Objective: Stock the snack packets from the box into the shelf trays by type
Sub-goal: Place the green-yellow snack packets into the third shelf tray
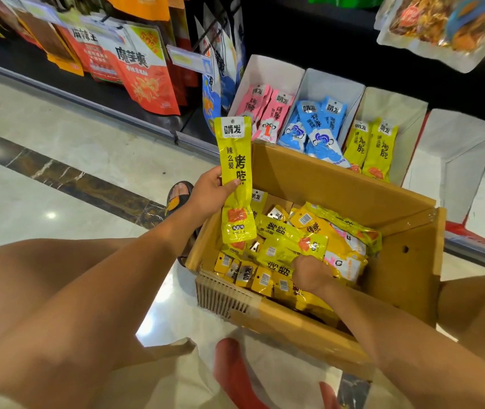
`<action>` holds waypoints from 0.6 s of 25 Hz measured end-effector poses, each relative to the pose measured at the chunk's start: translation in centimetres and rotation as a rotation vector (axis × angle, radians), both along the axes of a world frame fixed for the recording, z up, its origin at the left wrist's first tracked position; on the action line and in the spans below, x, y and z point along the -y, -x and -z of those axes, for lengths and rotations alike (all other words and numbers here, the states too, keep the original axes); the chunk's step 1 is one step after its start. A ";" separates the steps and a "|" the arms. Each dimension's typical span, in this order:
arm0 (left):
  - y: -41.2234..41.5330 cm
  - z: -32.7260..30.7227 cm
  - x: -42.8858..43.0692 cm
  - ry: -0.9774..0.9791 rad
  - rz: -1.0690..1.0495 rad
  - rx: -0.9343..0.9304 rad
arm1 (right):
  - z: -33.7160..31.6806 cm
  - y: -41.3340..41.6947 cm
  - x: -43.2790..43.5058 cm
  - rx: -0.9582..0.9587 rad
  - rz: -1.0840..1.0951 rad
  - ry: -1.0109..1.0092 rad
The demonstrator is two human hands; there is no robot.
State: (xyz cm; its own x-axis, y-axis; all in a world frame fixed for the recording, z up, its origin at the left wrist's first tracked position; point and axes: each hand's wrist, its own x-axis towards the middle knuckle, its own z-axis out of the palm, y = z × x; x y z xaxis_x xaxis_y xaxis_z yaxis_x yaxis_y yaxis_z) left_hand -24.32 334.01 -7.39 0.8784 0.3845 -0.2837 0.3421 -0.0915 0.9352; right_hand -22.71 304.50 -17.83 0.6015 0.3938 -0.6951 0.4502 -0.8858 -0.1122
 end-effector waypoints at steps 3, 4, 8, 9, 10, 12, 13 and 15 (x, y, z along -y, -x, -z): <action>0.0 -0.2 0.1 0.040 -0.027 -0.027 | -0.9 -2.1 -0.1 -0.205 0.258 -0.059; -0.1 -0.4 0.1 0.050 -0.039 -0.045 | -1.3 -2.7 -0.2 -0.244 0.335 -0.070; -0.1 -2.0 0.7 0.046 -0.041 -0.093 | -6.0 -4.8 0.0 -0.325 0.633 -0.250; -0.2 -2.6 0.9 0.025 -0.025 -0.099 | -7.4 -5.5 0.0 -0.336 0.701 -0.295; -0.4 -3.2 1.0 -0.002 -0.001 -0.107 | -8.6 -6.2 0.0 -0.347 0.757 -0.348; -1.0 -4.4 1.0 -0.050 0.031 -0.124 | -10.8 -7.9 -0.2 -0.361 0.830 -0.430; -1.6 -5.5 1.1 -0.075 0.037 -0.129 | -11.9 -8.8 -0.2 -0.363 0.835 -0.473; -3.2 -7.8 1.1 -0.098 0.032 -0.108 | -14.9 -11.0 -0.3 -0.346 0.835 -0.567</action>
State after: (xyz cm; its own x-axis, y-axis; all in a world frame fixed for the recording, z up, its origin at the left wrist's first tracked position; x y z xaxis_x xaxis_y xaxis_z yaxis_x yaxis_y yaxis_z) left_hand -21.15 332.94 0.41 0.8569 0.3873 -0.3401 0.4361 -0.1928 0.8790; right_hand -11.75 304.79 -2.89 0.6351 0.2678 -0.7246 -0.4109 -0.6772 -0.6104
